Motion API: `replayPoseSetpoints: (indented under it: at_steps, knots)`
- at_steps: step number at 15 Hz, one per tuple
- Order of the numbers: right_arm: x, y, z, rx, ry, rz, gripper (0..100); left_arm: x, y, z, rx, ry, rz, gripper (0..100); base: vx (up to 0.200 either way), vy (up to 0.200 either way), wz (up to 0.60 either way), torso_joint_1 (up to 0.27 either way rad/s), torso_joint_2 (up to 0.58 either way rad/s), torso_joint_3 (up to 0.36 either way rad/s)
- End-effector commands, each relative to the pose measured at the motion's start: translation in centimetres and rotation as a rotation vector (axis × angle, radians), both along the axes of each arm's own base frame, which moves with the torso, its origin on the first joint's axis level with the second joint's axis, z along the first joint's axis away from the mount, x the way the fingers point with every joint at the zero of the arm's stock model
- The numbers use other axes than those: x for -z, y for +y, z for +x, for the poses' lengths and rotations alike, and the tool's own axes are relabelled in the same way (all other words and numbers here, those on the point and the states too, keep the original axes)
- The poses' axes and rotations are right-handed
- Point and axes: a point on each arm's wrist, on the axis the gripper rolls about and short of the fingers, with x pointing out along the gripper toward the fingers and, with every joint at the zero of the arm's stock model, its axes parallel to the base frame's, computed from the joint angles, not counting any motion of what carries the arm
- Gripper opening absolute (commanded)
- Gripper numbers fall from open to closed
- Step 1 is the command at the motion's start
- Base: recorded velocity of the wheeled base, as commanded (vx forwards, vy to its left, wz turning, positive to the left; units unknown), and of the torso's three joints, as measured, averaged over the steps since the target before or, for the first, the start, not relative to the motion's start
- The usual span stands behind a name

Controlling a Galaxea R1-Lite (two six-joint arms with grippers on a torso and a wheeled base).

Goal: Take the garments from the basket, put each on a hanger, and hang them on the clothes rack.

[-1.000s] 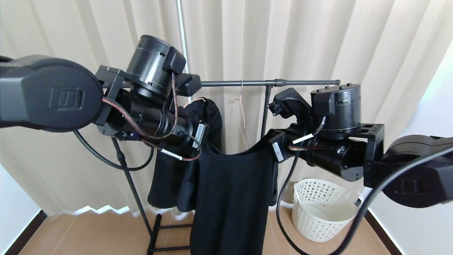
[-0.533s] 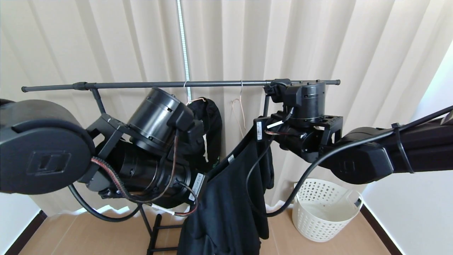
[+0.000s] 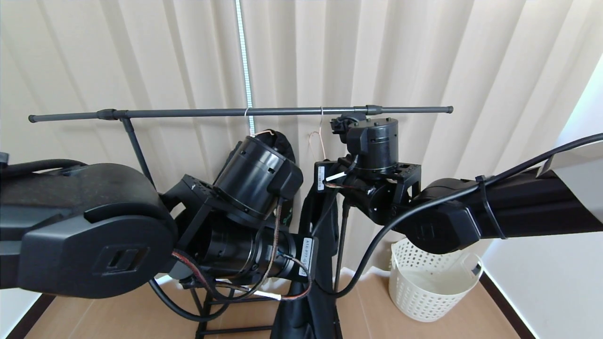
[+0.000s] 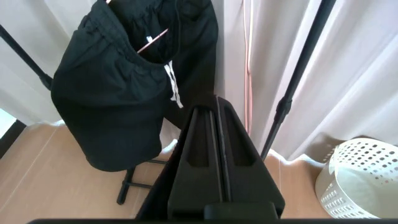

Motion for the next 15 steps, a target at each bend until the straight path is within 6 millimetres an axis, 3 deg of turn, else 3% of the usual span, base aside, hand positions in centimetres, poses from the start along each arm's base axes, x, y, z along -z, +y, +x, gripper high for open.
replayPoseSetpoints:
  at_steps: [1,5,8,12,15]
  knots:
    - [0.0,0.1,-0.1,-0.002,-0.002,0.001,0,0.4,-0.3,0.1,0.003,0.007,0.006,0,0.0,0.0,0.0,0.0,0.0,0.0]
    - [-0.8,-0.3,-0.3,0.001,-0.013,0.01,0,0.6,0.1,0.2,-0.011,0.006,0.017,0,0.0,0.0,0.0,0.0,0.0,0.0]
    - [-2.4,-2.5,-0.7,0.027,-0.037,-0.018,0,0.1,3.1,2.4,-0.138,-0.023,0.024,0,0.0,0.0,0.0,0.0,0.0,0.0]
    - [-3.5,-4.3,-2.9,0.005,-0.064,-0.116,0,-1.1,3.8,6.3,-0.224,-0.136,0.005,0,0.0,0.0,0.0,0.0,0.0,0.0]
    - [-3.4,-5.1,-4.0,0.005,-0.067,-0.214,0,-2.8,3.6,7.4,-0.228,-0.199,-0.018,0,0.0,0.0,0.0,0.0,0.0,0.0]
